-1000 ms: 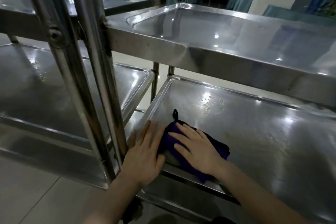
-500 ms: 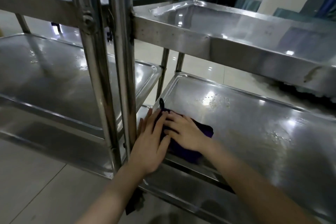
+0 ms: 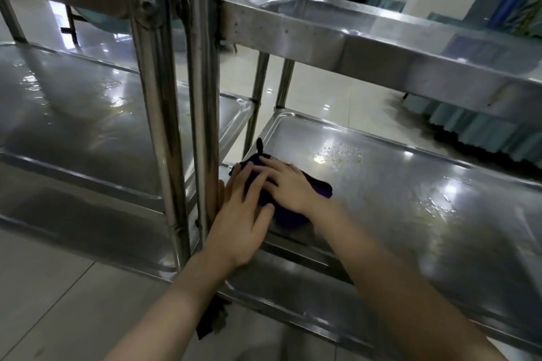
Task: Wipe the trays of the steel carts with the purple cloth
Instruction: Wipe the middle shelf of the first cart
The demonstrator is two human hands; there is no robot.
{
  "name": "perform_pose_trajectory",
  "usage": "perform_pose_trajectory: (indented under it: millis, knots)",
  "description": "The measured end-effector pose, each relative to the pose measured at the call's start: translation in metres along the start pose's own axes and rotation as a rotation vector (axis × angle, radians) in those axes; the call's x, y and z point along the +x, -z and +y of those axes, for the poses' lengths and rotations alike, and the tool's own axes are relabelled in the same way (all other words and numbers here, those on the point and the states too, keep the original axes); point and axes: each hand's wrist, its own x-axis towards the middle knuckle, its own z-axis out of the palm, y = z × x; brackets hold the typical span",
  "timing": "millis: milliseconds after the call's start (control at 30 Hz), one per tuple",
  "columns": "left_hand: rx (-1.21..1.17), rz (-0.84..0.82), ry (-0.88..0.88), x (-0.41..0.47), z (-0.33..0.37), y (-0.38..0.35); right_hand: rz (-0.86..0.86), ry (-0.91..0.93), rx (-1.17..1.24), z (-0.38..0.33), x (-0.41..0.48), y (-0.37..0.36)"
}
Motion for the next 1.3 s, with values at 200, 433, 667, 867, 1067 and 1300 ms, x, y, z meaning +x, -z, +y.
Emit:
perform_pose_trajectory:
  millis: [200,433,667,867,1067,1300]
  knots:
    - [-0.005,-0.087,-0.040,-0.001,-0.005,0.001,-0.031,0.011,0.014,0.008,-0.128,0.011]
    - [0.295,-0.159,-0.154,-0.004,-0.011,-0.005,0.049,-0.381,-0.134,0.031,-0.160,0.014]
    - [0.312,-0.178,-0.128,-0.003,-0.012,-0.009,0.006,-0.231,-0.053,-0.011,-0.122,-0.007]
    - [0.414,-0.184,-0.152,-0.002,-0.016,-0.012,0.153,-0.542,-0.094,0.045,-0.220,0.022]
    - [0.466,-0.187,-0.185,-0.001,-0.018,-0.016,0.151,-0.728,-0.191,0.018,-0.187,0.006]
    - [0.423,-0.196,-0.202,-0.002,-0.018,-0.014,0.129,-0.478,-0.081,-0.021,-0.144,-0.001]
